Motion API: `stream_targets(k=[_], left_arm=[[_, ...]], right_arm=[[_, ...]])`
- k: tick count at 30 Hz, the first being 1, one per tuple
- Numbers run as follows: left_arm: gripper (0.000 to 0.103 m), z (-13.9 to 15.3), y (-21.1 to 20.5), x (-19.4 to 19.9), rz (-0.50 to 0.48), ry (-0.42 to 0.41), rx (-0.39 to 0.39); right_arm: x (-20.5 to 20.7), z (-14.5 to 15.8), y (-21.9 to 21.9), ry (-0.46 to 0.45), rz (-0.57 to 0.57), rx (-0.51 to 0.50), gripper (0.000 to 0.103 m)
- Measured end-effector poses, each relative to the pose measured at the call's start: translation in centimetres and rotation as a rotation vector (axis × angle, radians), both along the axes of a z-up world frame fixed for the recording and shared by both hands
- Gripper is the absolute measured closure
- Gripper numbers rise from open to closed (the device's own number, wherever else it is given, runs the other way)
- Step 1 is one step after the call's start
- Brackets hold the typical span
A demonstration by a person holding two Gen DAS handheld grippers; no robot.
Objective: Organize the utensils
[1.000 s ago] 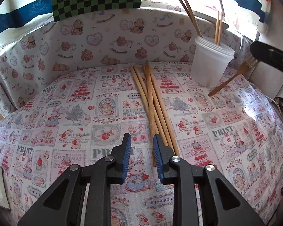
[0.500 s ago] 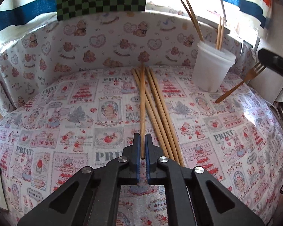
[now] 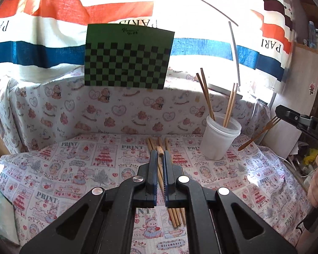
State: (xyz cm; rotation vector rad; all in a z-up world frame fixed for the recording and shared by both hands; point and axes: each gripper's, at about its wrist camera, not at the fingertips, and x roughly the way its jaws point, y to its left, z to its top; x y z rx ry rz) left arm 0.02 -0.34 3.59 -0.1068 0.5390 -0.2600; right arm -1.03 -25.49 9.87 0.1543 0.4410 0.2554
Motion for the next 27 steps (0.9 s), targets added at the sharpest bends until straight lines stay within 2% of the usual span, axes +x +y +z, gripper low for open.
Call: stream_targets(k=[10,19,23,27], left_arm=[[0.1,4.2,-1.9,1.0,-0.024,-0.043,0.016],[0.103,7.4,-3.4,2.6,-0.046,-0.061,0.01],[0.103,8.4,-4.6,3.2,-0.044,-0.082,0.039],[0.103,9.3,-5.7,3.8,-0.05,-0.099,0.053]], right_arm=[[-0.9,4.4,-1.3,-0.089,-0.011,0.018,0.101],[0.9,8.4,-1.9,-0.154,-0.014,0.032,0.101],[2.8,8.9,-3.0,-0.145,-0.021,0.079,0.101],[4.9,8.2,-3.4,-0.106,-0.002,0.085,0.101]])
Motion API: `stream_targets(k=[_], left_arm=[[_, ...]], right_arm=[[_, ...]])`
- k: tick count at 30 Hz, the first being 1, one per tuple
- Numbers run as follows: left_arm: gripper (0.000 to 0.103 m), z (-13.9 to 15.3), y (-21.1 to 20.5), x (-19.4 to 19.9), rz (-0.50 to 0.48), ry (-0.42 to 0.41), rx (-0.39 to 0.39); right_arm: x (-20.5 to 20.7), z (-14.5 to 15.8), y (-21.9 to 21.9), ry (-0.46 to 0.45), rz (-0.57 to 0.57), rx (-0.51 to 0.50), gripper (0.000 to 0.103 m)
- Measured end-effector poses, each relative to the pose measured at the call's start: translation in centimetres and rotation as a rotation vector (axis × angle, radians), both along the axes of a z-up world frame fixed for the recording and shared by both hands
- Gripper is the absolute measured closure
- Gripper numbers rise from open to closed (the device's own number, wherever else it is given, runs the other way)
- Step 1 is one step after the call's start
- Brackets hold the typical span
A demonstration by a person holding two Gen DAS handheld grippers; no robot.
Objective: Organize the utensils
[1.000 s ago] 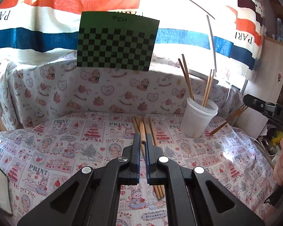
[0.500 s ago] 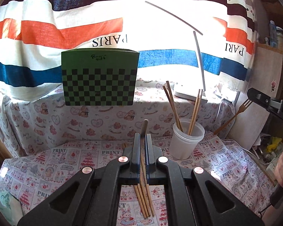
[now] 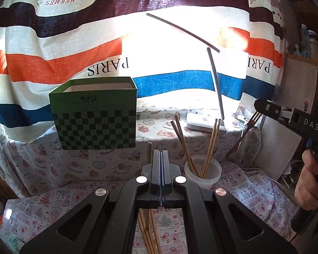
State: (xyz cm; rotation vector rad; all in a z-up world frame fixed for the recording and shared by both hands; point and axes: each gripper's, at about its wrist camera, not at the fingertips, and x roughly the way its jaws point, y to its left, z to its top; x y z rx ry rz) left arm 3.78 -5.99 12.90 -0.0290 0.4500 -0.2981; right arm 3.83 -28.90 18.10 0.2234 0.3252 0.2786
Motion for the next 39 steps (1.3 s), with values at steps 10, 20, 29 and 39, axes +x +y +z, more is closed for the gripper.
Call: stream_targets(k=[10,20,29,39], left_arm=[[0.103,-0.5,-0.2,1.9,0.045,0.015,-0.004],[0.046,-4.6,-0.3,6.5,0.098,0.135,0.069],[0.043,-10.1,-2.1,14.0,0.103,0.348,0.102],[0.097,-10.7,-2.5,15.7,0.136,0.369,0.056]], right_arm=[[3.9,-2.6,-1.8,0.126,0.053,0.063,0.101],[5.4,-3.6,-2.0,0.13,0.061,0.054,0.101],[6.6,-4.6,-2.8,0.158,0.041,0.062,0.101],[8.4,-6.2,-3.2,0.222,0.055,0.081,0.101]])
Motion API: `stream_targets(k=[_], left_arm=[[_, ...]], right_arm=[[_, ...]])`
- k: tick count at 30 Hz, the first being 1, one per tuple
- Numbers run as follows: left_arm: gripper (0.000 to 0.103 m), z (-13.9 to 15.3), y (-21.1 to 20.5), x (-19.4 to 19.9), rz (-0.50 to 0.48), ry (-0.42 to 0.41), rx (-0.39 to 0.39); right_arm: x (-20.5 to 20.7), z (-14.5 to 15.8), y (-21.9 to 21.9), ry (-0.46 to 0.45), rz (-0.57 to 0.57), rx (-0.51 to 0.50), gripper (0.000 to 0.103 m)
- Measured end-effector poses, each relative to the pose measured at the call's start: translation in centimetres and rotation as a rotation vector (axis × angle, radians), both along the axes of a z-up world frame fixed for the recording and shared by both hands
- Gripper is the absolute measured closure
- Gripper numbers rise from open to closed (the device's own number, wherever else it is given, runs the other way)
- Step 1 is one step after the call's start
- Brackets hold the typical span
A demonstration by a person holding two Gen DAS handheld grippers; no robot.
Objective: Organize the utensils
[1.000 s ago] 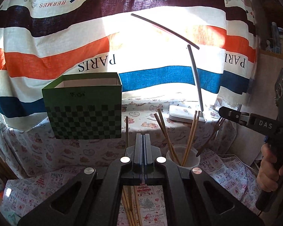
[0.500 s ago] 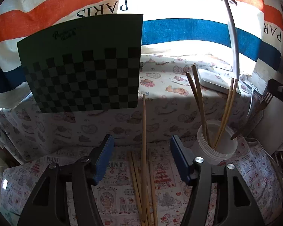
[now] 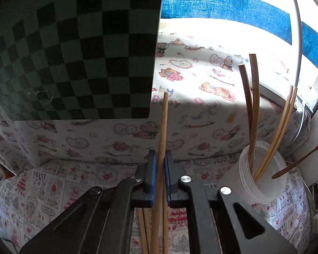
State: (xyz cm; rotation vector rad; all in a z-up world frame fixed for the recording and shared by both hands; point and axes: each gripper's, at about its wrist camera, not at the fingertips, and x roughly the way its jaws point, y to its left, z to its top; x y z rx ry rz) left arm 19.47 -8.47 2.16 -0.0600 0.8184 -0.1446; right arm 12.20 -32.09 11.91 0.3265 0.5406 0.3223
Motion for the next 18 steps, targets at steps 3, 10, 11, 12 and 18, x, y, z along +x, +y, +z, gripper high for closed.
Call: stream_targets(k=[3,10,11,12,18], left_arm=[[0.098,0.8,-0.1,-1.2,-0.013,-0.037,-0.012],[0.098,5.8,-1.9,-6.2,-0.083,-0.192,-0.004],[0.098,6.9,-2.3,-7.0,-0.1,-0.22,-0.011],[0.098,7.7,-2.6,-7.5,-0.117,-0.238,-0.021],[0.098,11.7,-4.6,-9.7,-0.154,-0.351,-0.054]], right_arm=[[0.0,-0.2,0.7,-0.001,-0.013,-0.029,0.101],[0.3,-0.6,1.1,0.027,0.003,-0.032,0.101],[0.5,-0.8,1.0,0.044,0.001,-0.035,0.101],[0.9,-1.0,1.0,0.074,-0.006,-0.047,0.101],[1.6,-1.9,0.7,0.155,-0.029,-0.062,0.101]])
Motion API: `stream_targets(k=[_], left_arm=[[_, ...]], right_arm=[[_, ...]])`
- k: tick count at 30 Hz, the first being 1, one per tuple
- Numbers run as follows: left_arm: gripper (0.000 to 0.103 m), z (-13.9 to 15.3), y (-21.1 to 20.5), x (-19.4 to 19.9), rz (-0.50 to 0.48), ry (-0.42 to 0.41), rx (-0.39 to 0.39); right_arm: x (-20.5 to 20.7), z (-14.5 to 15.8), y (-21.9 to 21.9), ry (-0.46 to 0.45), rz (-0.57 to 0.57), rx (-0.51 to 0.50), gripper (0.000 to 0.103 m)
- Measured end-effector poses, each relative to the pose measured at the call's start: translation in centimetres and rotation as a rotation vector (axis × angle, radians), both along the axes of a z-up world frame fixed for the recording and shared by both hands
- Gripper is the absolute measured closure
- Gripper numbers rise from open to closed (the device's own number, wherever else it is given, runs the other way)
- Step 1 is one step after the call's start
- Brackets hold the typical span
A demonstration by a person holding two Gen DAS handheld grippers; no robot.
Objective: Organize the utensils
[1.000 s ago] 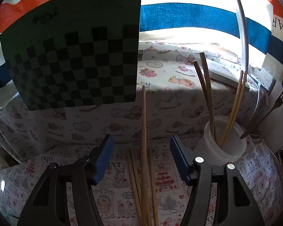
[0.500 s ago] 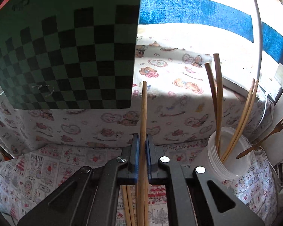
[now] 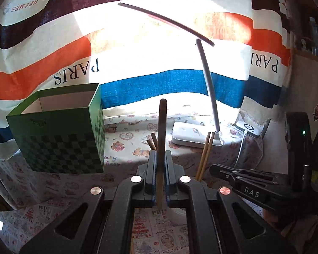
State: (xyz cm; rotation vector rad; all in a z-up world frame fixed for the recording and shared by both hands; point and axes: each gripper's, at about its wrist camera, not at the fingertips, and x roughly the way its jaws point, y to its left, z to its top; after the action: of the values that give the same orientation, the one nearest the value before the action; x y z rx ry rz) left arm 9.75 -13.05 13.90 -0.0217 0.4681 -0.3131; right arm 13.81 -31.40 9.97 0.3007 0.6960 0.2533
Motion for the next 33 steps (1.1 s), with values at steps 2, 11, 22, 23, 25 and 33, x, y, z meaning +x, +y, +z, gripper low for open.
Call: stream_targets(k=[2,11,22,23,25,33], left_arm=[[0.098,1.0,-0.7,-0.4,0.007,-0.022,0.001],[0.098,2.7,-1.9,-0.6,0.018,-0.084,-0.042],[0.097,0.0,-3.9,1.8,-0.017,-0.091,-0.071],[0.097,-0.5,-3.9,2.0,-0.016,-0.084,-0.072],[0.097,-1.3,-3.8,2.3,-0.013,-0.063,-0.064],[0.097,-3.2,-4.1,2.1,-0.013,-0.016,-0.001]], right_arm=[[0.1,0.0,-0.5,0.017,-0.001,0.009,0.101],[-0.1,0.5,-1.8,0.047,0.013,0.034,0.099],[-0.6,1.6,-4.0,0.023,-0.057,0.046,0.08],[-0.5,1.5,-4.2,0.027,-0.068,0.042,0.077],[-0.3,1.3,-4.3,0.038,-0.09,0.023,0.075],[-0.4,1.5,-4.4,0.029,-0.105,-0.006,0.07]])
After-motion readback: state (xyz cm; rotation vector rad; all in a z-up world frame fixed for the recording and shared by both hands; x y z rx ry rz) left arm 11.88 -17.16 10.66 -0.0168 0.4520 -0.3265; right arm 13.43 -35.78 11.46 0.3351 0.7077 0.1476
